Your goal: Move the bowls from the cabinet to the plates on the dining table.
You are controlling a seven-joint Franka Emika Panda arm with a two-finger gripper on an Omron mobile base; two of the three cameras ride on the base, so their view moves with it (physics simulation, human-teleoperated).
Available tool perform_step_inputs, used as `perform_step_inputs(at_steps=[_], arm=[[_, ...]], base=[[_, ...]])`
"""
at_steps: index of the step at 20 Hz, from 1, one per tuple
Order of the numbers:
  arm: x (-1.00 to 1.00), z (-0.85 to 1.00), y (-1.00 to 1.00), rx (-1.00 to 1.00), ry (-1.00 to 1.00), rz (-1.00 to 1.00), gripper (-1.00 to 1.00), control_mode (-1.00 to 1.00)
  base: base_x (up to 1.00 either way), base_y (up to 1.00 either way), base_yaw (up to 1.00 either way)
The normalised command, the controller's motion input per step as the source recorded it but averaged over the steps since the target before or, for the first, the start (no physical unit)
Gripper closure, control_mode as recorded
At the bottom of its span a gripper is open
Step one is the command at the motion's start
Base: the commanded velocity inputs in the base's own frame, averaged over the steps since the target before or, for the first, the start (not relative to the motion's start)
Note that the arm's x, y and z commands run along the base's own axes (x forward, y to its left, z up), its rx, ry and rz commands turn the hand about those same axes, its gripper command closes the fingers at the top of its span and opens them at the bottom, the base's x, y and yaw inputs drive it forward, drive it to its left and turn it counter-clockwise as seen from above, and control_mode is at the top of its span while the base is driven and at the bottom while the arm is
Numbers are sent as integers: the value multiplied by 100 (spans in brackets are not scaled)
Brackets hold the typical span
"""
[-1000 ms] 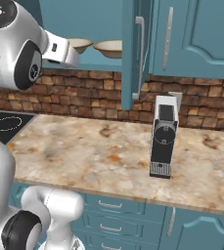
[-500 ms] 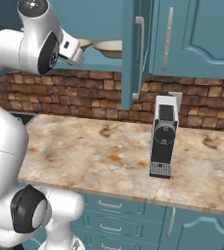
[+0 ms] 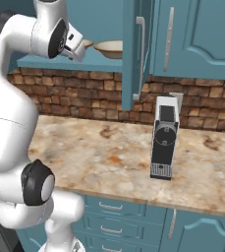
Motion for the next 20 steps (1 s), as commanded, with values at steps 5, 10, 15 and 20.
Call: perform_step_inputs(at_steps=[5, 10, 15, 20], arm=[[36, 4, 13, 1, 9, 0, -100, -100], [32, -14, 21, 0, 0, 0, -100, -100], [65, -35, 12, 0, 0, 0, -100, -100], [72, -25, 0, -1, 0, 0, -100, -100]], base=[[0, 0, 0], [0, 0, 0], [0, 0, 0], [0, 0, 0]])
